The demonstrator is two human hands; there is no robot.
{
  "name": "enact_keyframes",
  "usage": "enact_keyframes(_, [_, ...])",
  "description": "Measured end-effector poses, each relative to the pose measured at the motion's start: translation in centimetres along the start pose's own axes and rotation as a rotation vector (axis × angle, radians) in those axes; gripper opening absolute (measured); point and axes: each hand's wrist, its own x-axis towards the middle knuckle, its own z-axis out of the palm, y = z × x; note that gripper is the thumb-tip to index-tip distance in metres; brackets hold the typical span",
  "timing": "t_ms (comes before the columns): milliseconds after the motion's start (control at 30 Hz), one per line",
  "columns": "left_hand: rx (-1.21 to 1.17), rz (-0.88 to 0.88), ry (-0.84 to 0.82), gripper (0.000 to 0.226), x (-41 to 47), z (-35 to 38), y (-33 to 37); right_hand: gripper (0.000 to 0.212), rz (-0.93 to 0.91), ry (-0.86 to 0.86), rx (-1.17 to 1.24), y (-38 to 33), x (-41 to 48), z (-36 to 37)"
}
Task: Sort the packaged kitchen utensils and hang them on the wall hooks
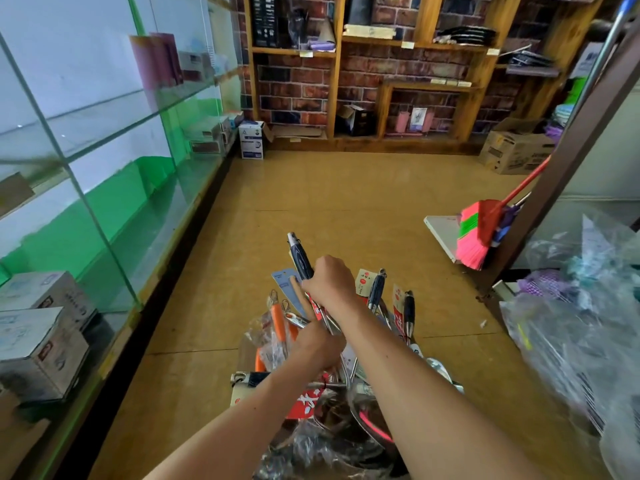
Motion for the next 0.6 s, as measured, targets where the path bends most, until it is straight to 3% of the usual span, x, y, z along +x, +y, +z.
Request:
enact_keyframes(267, [-0.027, 0.079, -0.098, 0.024, -0.9, -1.9, 0.3, 0.014, 0.038, 0.081, 0.111, -0.4, -0.6, -2.9])
enact_keyframes(600, [-0.079, 0.365, -0.166, 0.013, -3.5, -3.9, 7.8, 0.027, 0.060, 0.398, 0.476, 1.2, -3.5, -14.3])
